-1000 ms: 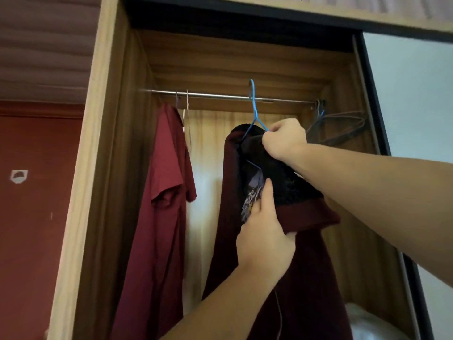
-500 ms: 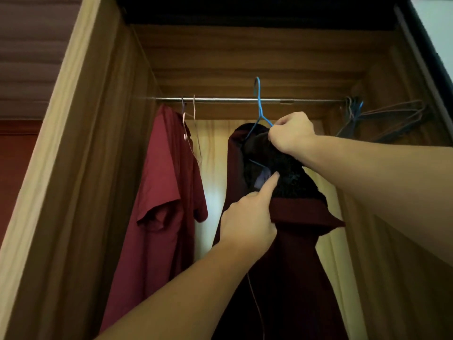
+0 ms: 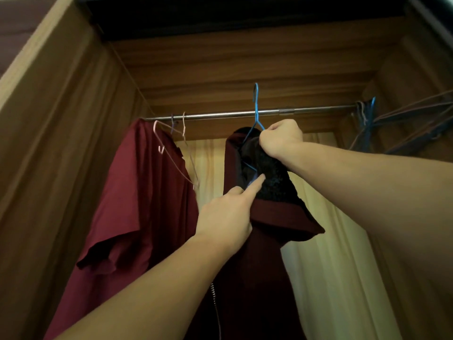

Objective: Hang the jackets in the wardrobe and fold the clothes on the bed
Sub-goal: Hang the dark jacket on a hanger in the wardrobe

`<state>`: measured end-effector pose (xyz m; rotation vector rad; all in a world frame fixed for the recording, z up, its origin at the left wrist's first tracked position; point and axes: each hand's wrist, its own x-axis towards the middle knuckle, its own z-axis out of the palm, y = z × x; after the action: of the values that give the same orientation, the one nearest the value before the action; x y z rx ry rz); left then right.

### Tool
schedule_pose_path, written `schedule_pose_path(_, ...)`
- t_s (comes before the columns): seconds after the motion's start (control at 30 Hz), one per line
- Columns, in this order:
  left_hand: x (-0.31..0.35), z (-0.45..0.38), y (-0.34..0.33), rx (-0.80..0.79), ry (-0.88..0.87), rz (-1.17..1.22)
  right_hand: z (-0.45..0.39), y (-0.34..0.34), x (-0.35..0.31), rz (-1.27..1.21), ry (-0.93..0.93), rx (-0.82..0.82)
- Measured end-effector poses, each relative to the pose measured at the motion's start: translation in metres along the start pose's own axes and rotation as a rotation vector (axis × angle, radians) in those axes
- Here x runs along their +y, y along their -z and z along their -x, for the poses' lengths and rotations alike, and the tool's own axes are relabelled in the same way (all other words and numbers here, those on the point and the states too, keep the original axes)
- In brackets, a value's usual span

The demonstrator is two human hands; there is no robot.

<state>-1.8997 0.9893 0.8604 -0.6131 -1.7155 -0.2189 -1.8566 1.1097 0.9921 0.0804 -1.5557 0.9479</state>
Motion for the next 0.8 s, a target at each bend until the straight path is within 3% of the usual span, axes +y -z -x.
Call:
schedule_pose_path(0.4, -0.015, -0.055, -0.049, 0.036, -0.074, 0.030, -0.058, -0.025, 0.027, 0.062, -0.017, 0.116)
schedule_pose_path(0.63, -0.061, -0.074, -0.059, 0.094, -0.048, 0.003, -0.079, -0.074, 0.014, 0.043, 0.039, 0.112)
schedule_pose_path(0.8, -0.100, -0.068, -0.066, 0.114, 0.040, 0.014, -0.079, -0.124, -0.002, 0.036, 0.087, 0.014)
